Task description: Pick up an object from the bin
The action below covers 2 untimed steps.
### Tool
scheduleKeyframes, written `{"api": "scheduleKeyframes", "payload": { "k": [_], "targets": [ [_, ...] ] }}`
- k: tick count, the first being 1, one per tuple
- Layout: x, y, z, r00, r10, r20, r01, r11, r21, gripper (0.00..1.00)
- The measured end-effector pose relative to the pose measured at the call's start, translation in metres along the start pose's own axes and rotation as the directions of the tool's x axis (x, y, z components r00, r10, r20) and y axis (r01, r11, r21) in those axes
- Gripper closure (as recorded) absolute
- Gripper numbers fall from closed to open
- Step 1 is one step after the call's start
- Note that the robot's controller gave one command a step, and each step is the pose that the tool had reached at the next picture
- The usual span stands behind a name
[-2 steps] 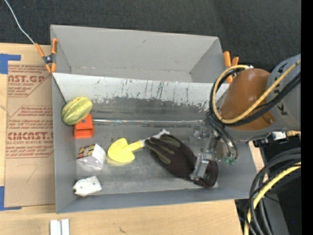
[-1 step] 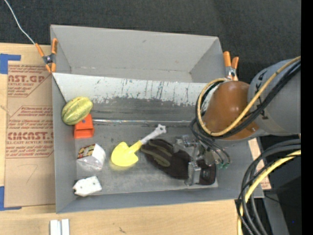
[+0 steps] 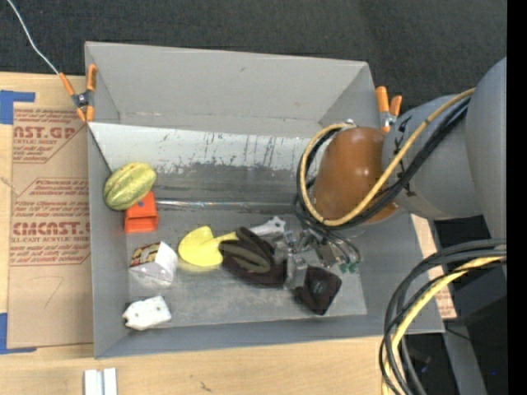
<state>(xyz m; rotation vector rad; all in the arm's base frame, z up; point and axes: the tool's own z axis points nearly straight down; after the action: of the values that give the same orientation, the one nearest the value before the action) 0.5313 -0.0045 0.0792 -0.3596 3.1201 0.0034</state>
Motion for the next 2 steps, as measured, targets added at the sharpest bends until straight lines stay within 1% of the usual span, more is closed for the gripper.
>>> {"api": "scheduleKeyframes", "payload": {
  "k": [1, 2],
  "targets": [
    [0.0000, 0.0000, 0.0000, 1.000, 0.000, 0.000, 0.000, 1.000, 0.000, 1.00],
    [0.0065, 0.0065, 0.0054, 0.998, 0.055, 0.013, -0.055, 0.999, 0.003, 1.00]
  ]
}}
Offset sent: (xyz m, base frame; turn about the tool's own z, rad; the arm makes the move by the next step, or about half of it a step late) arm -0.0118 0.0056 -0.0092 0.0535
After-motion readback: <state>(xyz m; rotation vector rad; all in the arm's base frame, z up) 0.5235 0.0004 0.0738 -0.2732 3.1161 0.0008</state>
